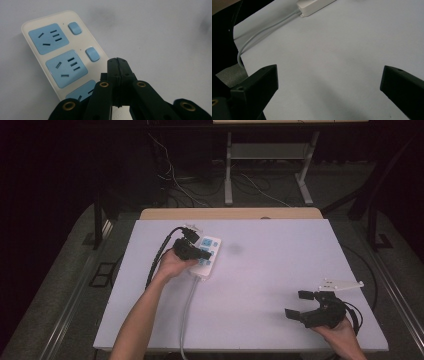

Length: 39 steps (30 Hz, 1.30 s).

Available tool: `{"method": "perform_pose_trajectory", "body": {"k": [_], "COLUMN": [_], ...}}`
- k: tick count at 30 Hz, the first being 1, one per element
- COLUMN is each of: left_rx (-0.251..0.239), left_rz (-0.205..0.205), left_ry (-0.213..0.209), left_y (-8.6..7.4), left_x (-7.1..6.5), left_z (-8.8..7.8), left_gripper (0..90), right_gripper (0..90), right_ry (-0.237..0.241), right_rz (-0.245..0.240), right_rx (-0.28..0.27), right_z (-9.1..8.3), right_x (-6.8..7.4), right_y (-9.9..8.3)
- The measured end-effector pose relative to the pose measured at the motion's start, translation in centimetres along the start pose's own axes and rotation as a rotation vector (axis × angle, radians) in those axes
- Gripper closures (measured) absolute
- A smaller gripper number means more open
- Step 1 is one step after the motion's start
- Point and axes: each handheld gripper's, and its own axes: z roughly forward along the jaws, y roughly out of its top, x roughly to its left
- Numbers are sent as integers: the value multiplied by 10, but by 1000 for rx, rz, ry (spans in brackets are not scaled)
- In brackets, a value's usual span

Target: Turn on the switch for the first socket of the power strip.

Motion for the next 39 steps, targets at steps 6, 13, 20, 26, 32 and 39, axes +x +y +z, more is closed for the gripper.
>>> {"method": "perform_pose_trajectory", "body": {"k": [6, 13, 20, 26, 32, 39], "left_rx": [25, 36, 21, 5, 8, 16], "left_rz": [0, 12, 18, -3, 1, -5], "left_ry": [-5, 9, 30, 19, 5, 10], "left_y": [-2, -3, -6, -10, -10, -10], "left_x": [0, -2, -1, 1, 3, 2], "left_z": [6, 9, 8, 7, 8, 11], "left_gripper": [894, 894, 894, 895, 899, 900], "right_gripper": [13, 13, 13, 13, 13, 13], "right_ry": [0, -1, 0, 1, -1, -3], "right_rz": [-1, -1, -1, -2, -2, -2], "right_rx": [0, 0, -1, 2, 2, -5], "right_z": [0, 0, -1, 0, 0, -2], "right_x": [0, 0, 1, 1, 1, 0], "right_y": [0, 0, 0, 0, 0, 0]}}
